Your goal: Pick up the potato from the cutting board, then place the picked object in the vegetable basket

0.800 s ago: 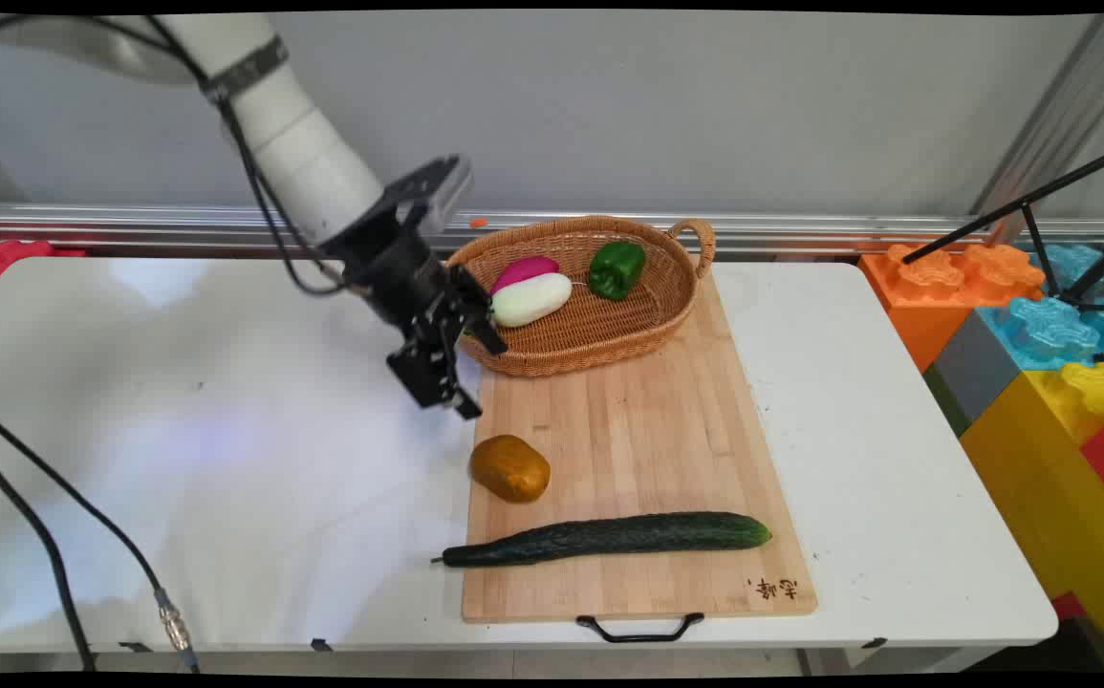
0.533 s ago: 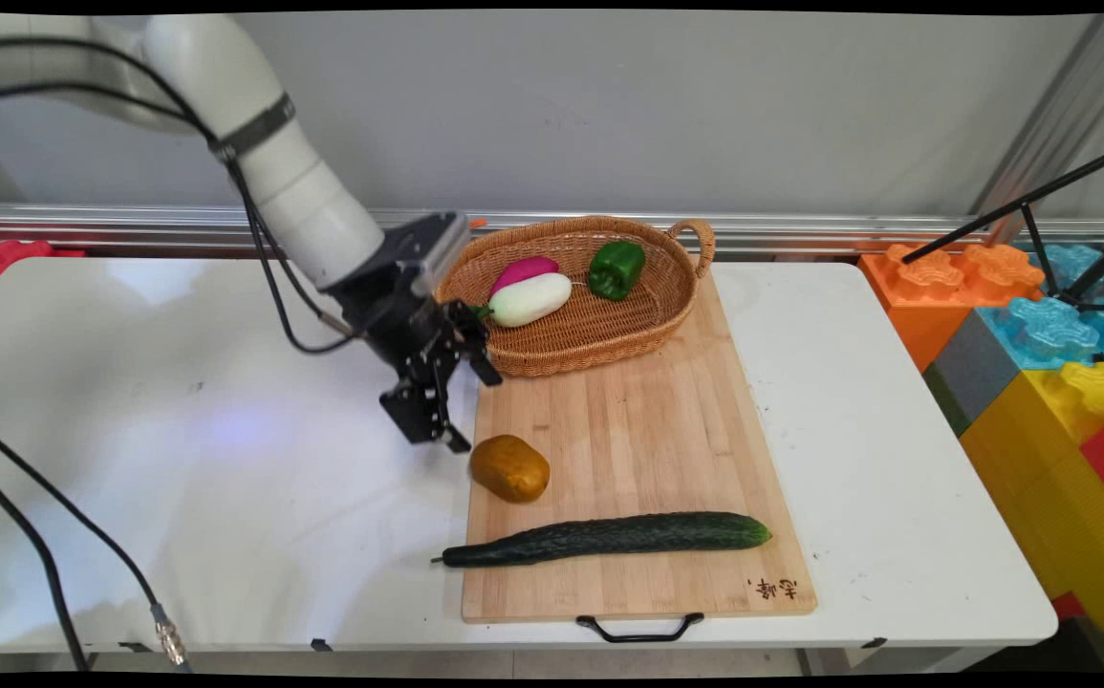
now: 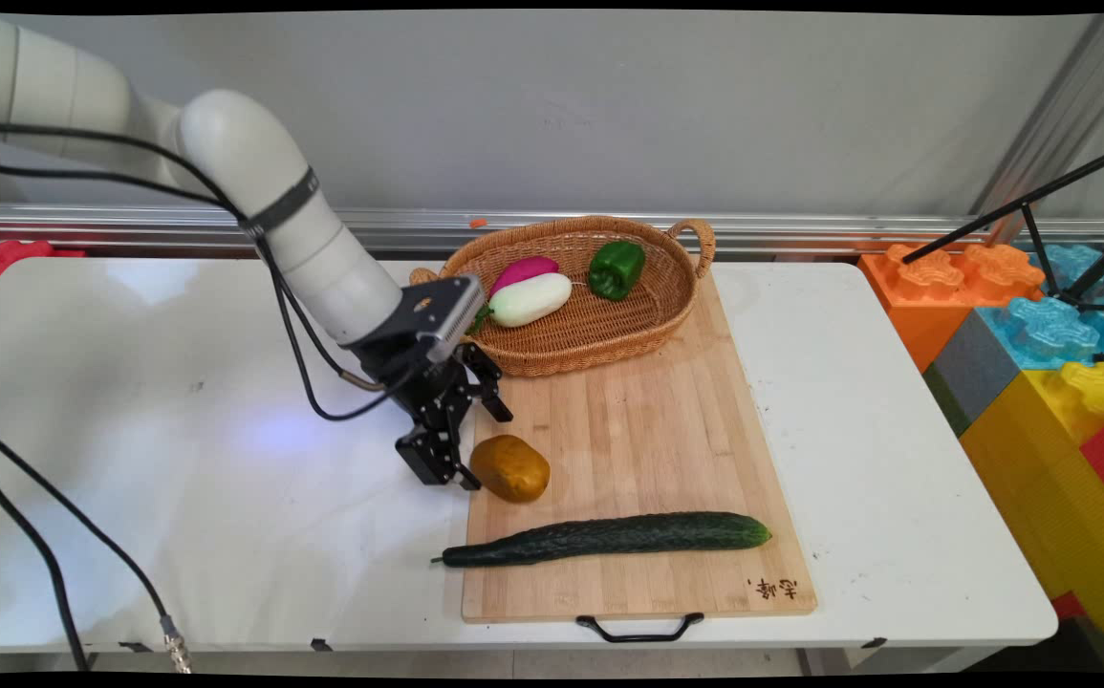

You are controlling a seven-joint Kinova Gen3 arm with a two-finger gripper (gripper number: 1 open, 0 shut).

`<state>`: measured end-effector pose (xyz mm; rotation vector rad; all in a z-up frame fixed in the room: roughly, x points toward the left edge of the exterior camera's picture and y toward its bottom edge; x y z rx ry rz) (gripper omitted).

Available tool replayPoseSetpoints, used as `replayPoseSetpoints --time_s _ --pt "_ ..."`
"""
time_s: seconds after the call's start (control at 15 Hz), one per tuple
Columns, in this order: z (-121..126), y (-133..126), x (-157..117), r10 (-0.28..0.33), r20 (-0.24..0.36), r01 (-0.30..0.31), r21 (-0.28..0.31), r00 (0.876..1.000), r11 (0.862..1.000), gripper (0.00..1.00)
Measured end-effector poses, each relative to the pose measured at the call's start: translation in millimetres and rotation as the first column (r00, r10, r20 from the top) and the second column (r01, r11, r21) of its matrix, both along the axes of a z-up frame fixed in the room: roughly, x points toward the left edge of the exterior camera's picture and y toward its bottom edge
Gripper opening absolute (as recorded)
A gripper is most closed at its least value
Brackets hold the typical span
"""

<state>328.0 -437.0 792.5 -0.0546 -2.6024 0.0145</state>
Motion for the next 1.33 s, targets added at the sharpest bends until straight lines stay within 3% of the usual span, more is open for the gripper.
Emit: replayPoseSetpoints --time_s 0.33,0.4,0.87,1.2,1.33 --pt "-21.5 4.6 -10.8 0.006 0.003 -0.006 -0.028 1.0 1.0 1.0" --pt "-23.6 5.1 -12.5 0.007 0.001 -0.007 -0.031 1.0 0.999 0.0" --pt "-17.8 4.9 -15.4 0.03 -0.025 -0.031 -0.024 0.999 0.999 0.0" --pt "18.8 -8.9 -30.0 0.074 -0.097 -0.076 -0.019 0.993 0.997 0.0" --pt "39.4 -26.9 -41.0 0.142 -0.136 -0.148 -0.037 0.981 0.988 0.0"
